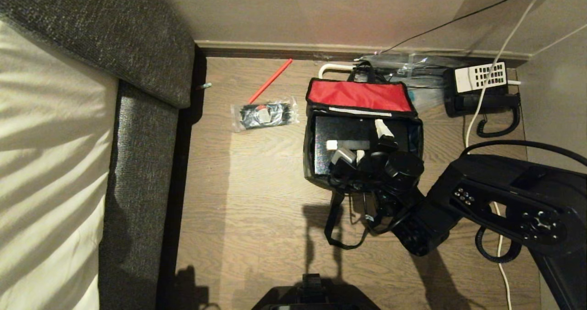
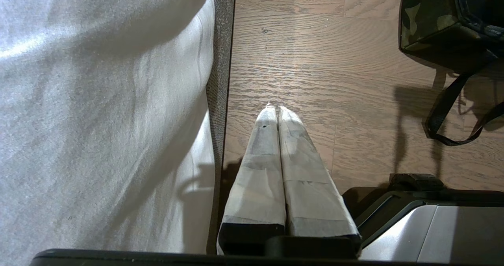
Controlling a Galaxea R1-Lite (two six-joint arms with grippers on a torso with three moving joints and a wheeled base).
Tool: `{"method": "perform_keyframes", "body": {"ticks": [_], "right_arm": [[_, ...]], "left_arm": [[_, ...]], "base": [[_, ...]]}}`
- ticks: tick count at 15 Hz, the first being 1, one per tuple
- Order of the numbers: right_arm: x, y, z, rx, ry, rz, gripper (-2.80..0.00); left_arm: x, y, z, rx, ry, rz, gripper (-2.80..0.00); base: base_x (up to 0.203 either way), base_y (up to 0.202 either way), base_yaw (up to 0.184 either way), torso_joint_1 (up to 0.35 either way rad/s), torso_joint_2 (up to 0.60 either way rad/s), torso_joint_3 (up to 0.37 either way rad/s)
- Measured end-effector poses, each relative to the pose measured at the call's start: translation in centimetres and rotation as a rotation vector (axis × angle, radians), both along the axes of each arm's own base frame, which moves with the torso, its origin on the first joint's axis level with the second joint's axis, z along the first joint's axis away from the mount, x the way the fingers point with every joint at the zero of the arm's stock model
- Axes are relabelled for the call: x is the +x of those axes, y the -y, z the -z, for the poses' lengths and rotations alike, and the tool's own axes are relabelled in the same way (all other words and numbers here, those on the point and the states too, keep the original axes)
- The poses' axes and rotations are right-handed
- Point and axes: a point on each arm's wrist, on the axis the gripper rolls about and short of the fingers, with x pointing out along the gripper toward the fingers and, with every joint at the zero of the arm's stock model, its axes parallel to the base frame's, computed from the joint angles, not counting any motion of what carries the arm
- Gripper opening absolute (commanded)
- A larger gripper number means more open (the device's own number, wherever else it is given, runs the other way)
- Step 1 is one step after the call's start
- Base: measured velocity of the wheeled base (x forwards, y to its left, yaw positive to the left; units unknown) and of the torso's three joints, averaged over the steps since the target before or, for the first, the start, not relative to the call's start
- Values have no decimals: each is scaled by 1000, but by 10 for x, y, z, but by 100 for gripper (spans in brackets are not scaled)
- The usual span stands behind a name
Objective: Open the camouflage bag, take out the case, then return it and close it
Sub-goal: Grip the handle
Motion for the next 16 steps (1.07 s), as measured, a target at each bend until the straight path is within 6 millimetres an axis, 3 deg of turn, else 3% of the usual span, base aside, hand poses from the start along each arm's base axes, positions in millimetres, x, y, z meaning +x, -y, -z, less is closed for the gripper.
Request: {"method": "perform_keyframes", "body": {"ticks": [16], "right_arm": [[0, -1, 9, 22, -14, -2, 0]], "left_arm": [[0, 0, 0, 0, 0, 0, -280]], "base": [[0, 0, 0, 0, 0, 0]]}}
